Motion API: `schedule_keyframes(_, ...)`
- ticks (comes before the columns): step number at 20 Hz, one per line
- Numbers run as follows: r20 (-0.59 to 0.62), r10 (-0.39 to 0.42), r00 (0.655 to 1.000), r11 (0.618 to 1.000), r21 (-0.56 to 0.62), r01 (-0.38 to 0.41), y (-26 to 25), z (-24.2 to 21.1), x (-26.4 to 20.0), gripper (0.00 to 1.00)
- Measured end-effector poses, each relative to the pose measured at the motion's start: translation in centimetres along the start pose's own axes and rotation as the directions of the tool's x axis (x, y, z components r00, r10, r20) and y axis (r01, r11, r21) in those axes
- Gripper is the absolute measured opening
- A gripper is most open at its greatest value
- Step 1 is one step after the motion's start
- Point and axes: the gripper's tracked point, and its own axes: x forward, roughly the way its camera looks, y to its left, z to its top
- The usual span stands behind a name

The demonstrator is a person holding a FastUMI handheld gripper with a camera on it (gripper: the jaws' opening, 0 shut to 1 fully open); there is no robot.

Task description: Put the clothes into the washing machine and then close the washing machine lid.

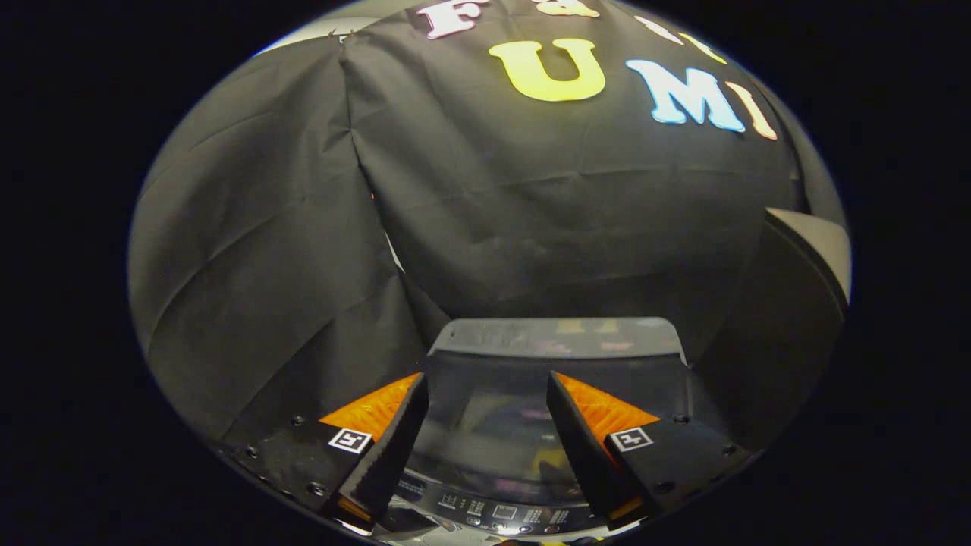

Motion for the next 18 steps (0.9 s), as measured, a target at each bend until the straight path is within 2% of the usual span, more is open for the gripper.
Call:
schedule_keyframes(3, -0.019, -0.007, 1.0, 0.999, -0.04, 0.007, -0.5, -3.4, -1.1, 0.98)
schedule_keyframes(7, -0.016, -0.007, 1.0, 0.999, -0.05, 0.006, -1.3, -5.3, -2.8, 0.98)
schedule_keyframes(12, 0.058, -0.01, 0.998, 0.996, -0.085, 0.015, -2.5, -4.6, -7.6, 0.98)
schedule_keyframes(18, 0.211, 0.025, 0.977, 0.988, -0.156, 0.009, -6.3, -2.3, -16.3, 0.98)
